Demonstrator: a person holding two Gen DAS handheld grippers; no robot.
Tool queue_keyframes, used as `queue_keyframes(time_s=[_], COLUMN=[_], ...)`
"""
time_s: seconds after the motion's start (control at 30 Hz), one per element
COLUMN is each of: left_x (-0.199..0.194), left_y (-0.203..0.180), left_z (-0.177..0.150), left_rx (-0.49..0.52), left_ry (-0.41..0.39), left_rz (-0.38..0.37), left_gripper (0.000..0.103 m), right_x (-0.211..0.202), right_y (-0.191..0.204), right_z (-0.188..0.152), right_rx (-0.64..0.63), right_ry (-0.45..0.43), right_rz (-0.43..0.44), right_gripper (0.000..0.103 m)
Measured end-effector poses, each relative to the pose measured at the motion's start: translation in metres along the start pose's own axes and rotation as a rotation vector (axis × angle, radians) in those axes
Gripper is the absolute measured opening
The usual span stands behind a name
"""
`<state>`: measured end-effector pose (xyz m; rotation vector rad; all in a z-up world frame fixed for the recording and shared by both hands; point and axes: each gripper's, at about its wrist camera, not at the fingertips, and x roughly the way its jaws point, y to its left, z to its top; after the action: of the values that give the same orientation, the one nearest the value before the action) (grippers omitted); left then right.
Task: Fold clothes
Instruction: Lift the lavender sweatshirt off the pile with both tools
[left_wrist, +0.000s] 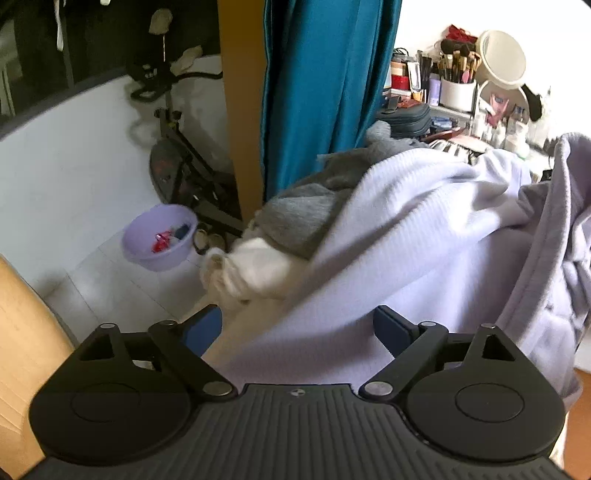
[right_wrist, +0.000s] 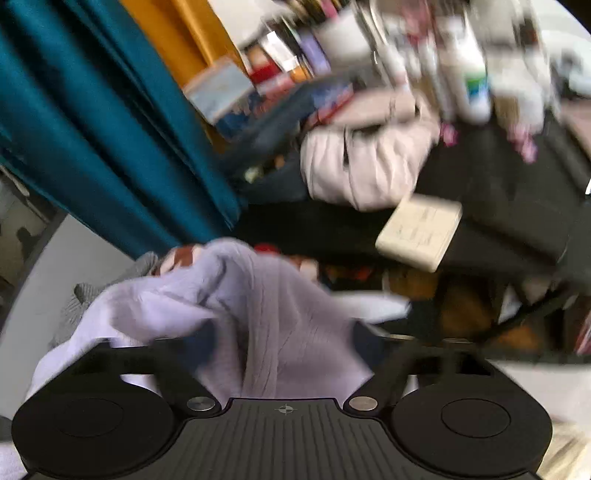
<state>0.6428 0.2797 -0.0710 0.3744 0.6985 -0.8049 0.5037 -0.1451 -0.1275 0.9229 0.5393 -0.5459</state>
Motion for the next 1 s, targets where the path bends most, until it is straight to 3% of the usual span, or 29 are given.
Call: queue_keyframes(time_s=[0.07, 0.2, 0.27, 0.4, 0.63, 0.77, 1.0], left_x=[-0.004, -0.008, -0.01, -0.025, -0.057, -0.068, -0.025], left_y=[0.007, 0.011, 0.007, -0.009, -0.054, -0.079, -0.131], left_z=[0.002, 0.009, 0.015, 0.037, 0.077, 0.088, 0.094], left_rx=[0.021, 0.056, 0.073, 0.119, 0.277, 0.339, 0.351], left_ry=[0.001, -0.007, -0.022, -0.089, -0.205, -0.217, -0.114], left_rz=[0.008, 0.003, -0.022, -0.137, -0.333, -0.476, -0.499], left_gripper=[0.092, 0.092, 0.092, 0.094, 0.099, 0.102, 0.102], right_x=[0.001, -0.023, -0.041, -0.086, -0.13, -0.128, -0.116], right_y=[-0.004, 0.014, 0.022, 0.054, 0.13, 0.164, 0.217], right_z=[-0.003, -0.004, 0.002, 0.015, 0.021, 0.026, 0.015], right_rx=[0.04, -0.075, -0.082, -0.152, -0.342, -0.396, -0.483], right_ry=[0.031, 0.003, -0.015, -0.062, -0.065, -0.032, 0.053], right_rz=[0.059, 0.078, 0.131, 0.278, 0.5, 0.53, 0.571], right_gripper=[0.008, 0.007, 0.007, 0.006, 0.006, 0.006, 0.006])
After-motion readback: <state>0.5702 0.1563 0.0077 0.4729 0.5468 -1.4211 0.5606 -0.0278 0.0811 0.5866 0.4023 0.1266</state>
